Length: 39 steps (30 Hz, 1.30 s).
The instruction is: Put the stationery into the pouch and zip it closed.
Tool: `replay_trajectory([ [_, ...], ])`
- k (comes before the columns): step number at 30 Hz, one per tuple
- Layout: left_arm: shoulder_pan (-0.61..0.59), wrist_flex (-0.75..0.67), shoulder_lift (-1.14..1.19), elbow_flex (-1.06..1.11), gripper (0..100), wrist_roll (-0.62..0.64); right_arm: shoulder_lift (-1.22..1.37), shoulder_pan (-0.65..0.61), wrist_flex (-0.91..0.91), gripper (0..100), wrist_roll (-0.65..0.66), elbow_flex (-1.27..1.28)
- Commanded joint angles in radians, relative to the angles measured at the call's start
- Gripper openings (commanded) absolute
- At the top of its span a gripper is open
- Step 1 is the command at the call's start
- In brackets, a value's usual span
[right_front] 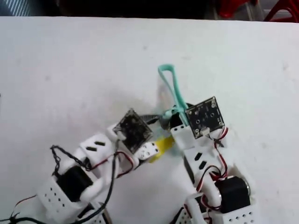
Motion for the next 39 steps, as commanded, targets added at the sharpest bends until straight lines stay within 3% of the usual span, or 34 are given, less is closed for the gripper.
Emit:
replay_trajectory([
  [1,0.036,-0.038,0.071,-0.08,16,-0.052,0.002,-0.002,0.021,1.9,0.003,-0.003],
  [9,0.035,0.006,0.064,-0.101,12,-0.051,-0.102,0.005,0.03,1.9,0.005,0.021],
  [14,0.035,0.072,-0.081,-0.094,23,-0.015,-0.073,0.001,0.027,1.9,0.005,0.031],
  [23,0.035,0.052,-0.077,-0.094,24,-0.021,-0.041,-0.036,0.019,1.9,0.005,0.029],
  [32,0.025,0.032,-0.042,-0.097,13,-0.028,-0.041,-0.042,0.019,1.9,0.005,0.029],
  [39,0.021,0.031,-0.042,-0.1,12,-0.023,-0.041,-0.038,0.019,1.9,0.005,0.031],
])
